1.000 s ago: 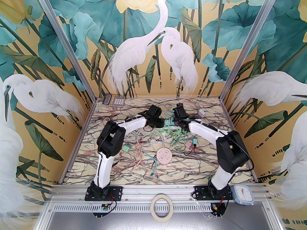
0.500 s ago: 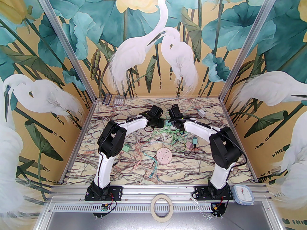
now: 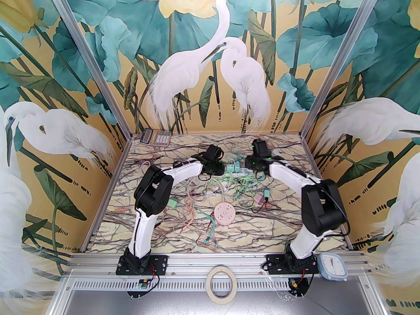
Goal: Pull the plug off the socket
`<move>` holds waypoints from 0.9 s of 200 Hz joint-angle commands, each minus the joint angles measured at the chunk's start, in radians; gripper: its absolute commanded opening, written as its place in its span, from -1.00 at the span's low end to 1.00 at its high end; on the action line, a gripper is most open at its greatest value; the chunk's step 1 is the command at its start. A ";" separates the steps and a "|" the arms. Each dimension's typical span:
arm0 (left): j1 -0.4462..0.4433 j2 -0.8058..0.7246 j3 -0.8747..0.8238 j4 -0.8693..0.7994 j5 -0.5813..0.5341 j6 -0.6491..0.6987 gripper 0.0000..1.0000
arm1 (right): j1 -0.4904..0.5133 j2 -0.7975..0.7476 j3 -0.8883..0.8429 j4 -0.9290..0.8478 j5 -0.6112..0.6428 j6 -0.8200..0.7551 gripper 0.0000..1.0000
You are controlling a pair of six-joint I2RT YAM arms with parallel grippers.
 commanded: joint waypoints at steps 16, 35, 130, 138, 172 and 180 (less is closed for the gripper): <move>0.005 0.105 -0.065 -0.201 -0.057 0.028 -0.40 | 0.083 -0.017 0.029 0.010 0.091 -0.043 -0.39; 0.006 0.105 -0.063 -0.200 -0.057 0.028 -0.39 | 0.105 -0.011 0.045 -0.018 0.175 -0.065 -0.38; 0.006 0.104 -0.064 -0.200 -0.055 0.024 -0.35 | -0.198 -0.154 -0.098 0.007 0.153 0.097 -0.32; 0.005 0.104 -0.064 -0.199 -0.056 0.023 -0.35 | -0.230 -0.166 -0.117 0.009 0.149 0.111 -0.33; 0.005 0.104 -0.064 -0.200 -0.057 0.021 -0.34 | -0.352 -0.155 -0.167 0.015 0.058 0.175 -0.32; 0.006 0.105 -0.064 -0.200 -0.056 0.022 -0.34 | -0.369 -0.144 -0.169 0.012 0.041 0.177 -0.33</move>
